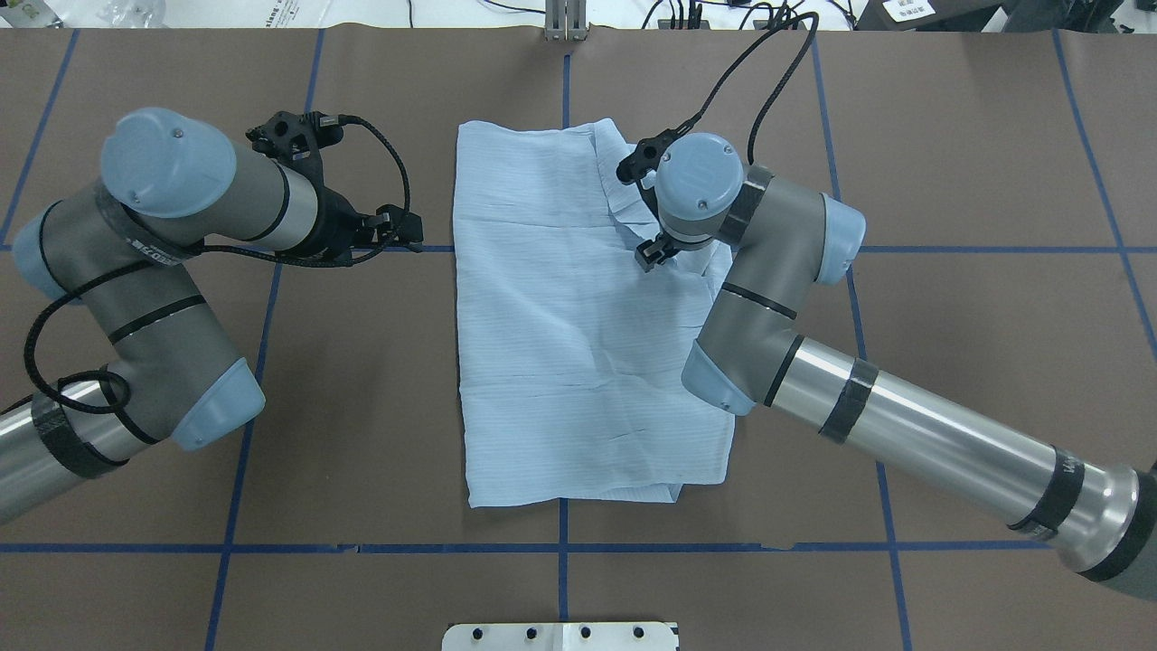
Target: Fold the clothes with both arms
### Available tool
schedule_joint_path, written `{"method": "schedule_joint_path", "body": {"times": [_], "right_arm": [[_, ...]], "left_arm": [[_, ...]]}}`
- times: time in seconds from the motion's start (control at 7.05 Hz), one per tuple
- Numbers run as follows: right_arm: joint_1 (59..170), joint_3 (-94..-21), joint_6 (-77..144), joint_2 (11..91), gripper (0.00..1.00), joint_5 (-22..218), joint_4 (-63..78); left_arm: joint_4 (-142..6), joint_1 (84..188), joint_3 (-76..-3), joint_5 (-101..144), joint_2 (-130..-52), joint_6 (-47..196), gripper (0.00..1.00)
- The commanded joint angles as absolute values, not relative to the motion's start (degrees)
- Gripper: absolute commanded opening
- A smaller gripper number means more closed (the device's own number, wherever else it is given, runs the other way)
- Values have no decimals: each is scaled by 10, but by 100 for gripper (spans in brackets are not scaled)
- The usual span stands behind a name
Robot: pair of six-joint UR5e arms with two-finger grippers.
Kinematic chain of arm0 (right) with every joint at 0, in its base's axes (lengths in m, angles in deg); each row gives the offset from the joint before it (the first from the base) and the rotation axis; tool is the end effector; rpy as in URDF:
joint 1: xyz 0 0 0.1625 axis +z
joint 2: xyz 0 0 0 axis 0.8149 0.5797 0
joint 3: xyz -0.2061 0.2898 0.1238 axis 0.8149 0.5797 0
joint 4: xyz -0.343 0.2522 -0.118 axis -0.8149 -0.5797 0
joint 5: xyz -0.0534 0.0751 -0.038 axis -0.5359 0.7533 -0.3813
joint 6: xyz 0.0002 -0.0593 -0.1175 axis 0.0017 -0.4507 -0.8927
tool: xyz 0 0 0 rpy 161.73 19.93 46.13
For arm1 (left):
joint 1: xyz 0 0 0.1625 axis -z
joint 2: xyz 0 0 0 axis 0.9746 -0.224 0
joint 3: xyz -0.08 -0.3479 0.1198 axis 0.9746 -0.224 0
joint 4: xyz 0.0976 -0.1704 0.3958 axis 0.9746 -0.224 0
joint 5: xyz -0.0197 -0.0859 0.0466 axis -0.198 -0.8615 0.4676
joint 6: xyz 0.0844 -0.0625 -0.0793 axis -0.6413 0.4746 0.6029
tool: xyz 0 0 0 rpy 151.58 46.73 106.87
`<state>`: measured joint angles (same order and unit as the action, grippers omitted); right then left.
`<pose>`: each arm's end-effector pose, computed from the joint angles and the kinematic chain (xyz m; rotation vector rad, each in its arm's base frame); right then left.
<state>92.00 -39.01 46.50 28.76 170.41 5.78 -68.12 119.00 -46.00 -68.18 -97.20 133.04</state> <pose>-0.5529 -0.5751 0.2947 0.4486 -0.5136 -0.4181 0.4430 -0.5134 0.2483 0.2096 1.0543 -0.2022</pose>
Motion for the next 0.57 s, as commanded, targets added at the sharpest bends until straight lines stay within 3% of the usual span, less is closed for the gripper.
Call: {"method": "schedule_joint_path", "body": {"times": [0.0,0.43], "right_arm": [[977,-390,433,309,100,1744,59],[1015,-407,411,315,100,1803,60]], "left_arm": [[-681,1190,-452,-681,-975,1331,100],[-682,1190,-453,-682,-976,1330,100]]}}
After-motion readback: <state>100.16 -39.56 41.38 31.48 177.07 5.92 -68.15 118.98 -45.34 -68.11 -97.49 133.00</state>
